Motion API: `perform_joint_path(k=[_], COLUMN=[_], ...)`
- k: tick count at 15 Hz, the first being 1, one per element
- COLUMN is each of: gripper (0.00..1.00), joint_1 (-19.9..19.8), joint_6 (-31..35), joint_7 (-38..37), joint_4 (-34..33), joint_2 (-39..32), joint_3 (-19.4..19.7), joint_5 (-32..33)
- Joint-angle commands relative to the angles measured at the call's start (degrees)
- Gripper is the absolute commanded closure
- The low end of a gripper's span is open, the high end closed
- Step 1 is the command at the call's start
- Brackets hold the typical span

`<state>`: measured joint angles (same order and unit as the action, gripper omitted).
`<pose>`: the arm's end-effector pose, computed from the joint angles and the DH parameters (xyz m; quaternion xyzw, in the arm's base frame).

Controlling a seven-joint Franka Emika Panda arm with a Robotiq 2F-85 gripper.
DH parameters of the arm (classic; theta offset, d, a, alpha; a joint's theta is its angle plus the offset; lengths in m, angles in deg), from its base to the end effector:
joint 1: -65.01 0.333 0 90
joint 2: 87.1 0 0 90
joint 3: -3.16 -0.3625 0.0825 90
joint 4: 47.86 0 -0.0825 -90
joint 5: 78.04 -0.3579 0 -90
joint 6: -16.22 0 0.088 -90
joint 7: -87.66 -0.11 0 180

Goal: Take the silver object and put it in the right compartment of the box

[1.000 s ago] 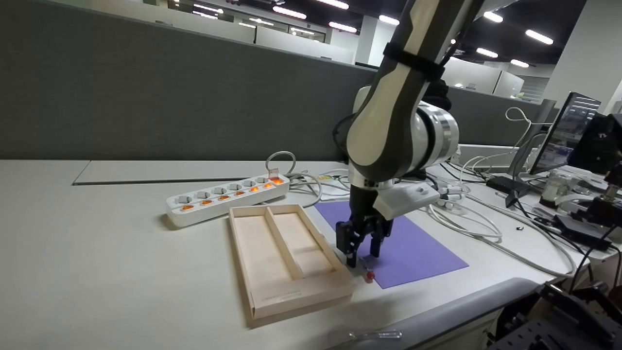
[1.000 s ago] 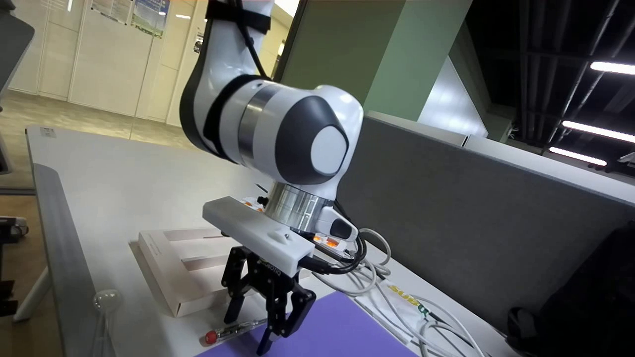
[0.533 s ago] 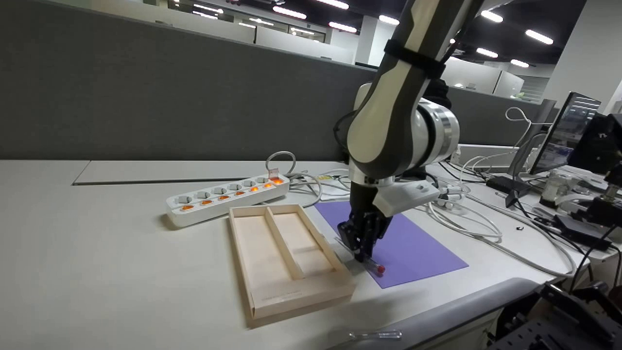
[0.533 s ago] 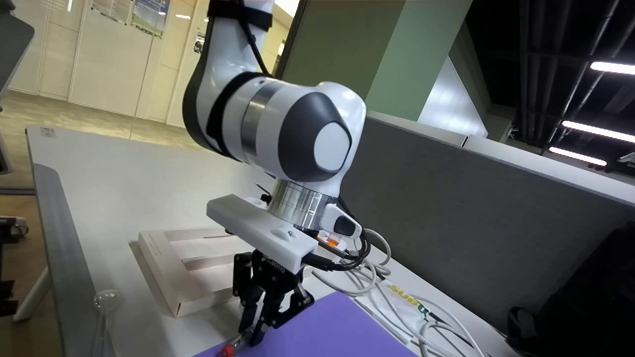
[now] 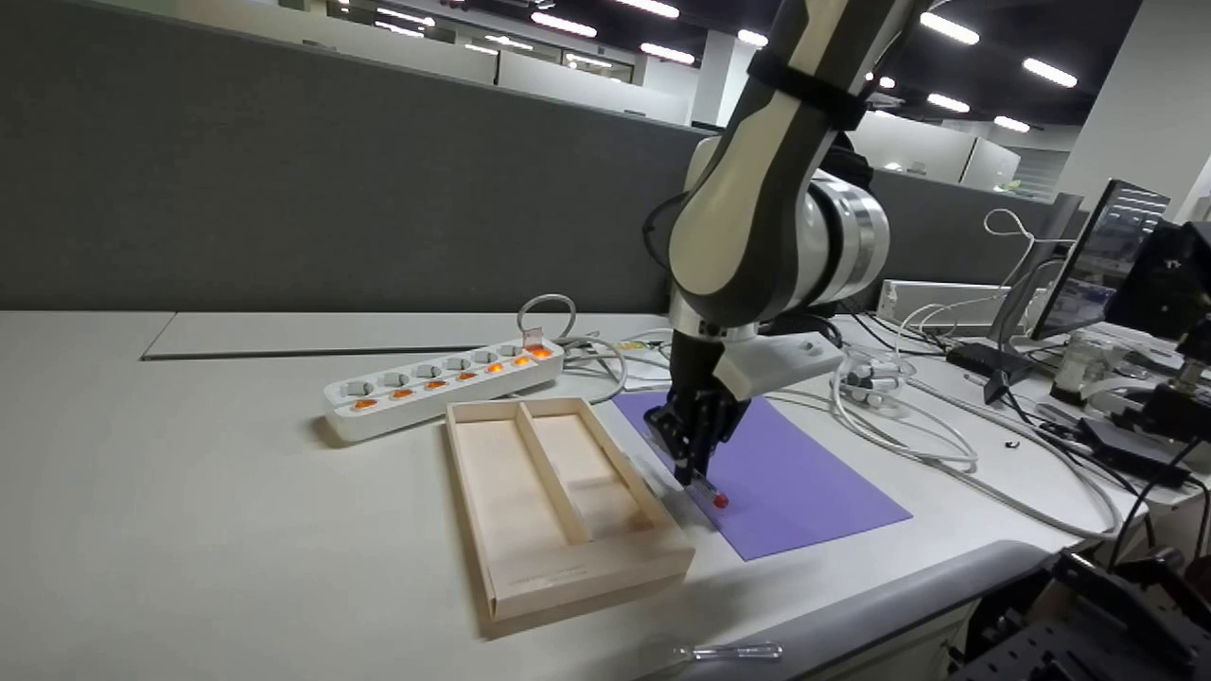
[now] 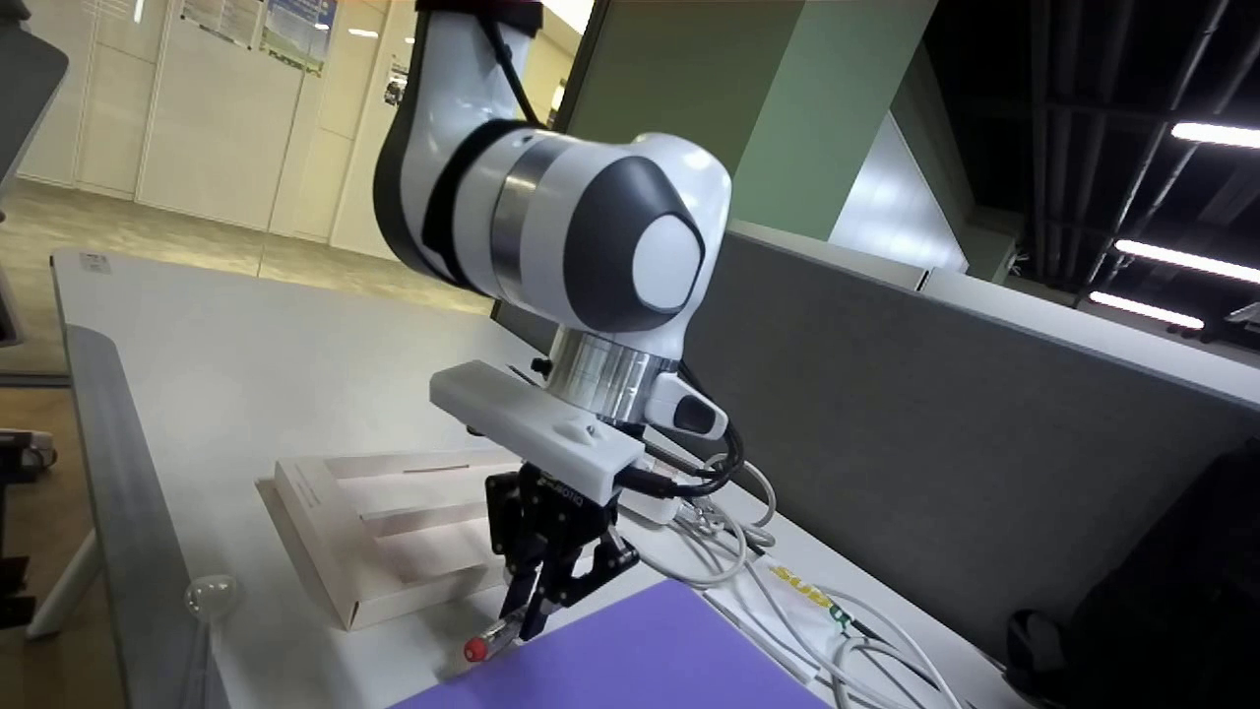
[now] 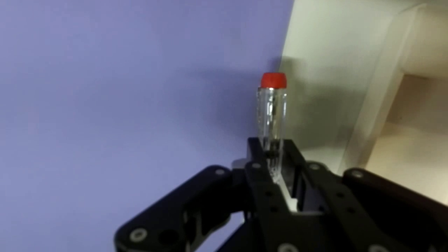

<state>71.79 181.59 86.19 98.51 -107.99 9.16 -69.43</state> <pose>0.4495 0.0128 0.1990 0.9967 0.0700 -0.0160 0.0368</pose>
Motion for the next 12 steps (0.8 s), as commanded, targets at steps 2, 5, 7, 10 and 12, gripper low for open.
perform_joint_path(k=[2, 5, 7, 10, 12], gripper=[0.95, 0.95, 0.95, 0.95, 0.95], joint_1=[-1.05, -2.92, -3.64, -3.72, -3.19], joint_6=[-4.96, -9.6, -12.09, -14.76, -16.11], joint_7=[0.65, 4.59, 7.35, 9.0, 7.19], joint_4=[-1.21, -3.31, -4.48, -5.46, -5.7], joint_2=[3.59, 3.26, 2.85, 2.67, 2.91], joint_3=[-4.82, -10.35, -13.29, -15.34, -14.96], joint_5=[-2.78, -7.69, -11.23, -14.44, -14.99])
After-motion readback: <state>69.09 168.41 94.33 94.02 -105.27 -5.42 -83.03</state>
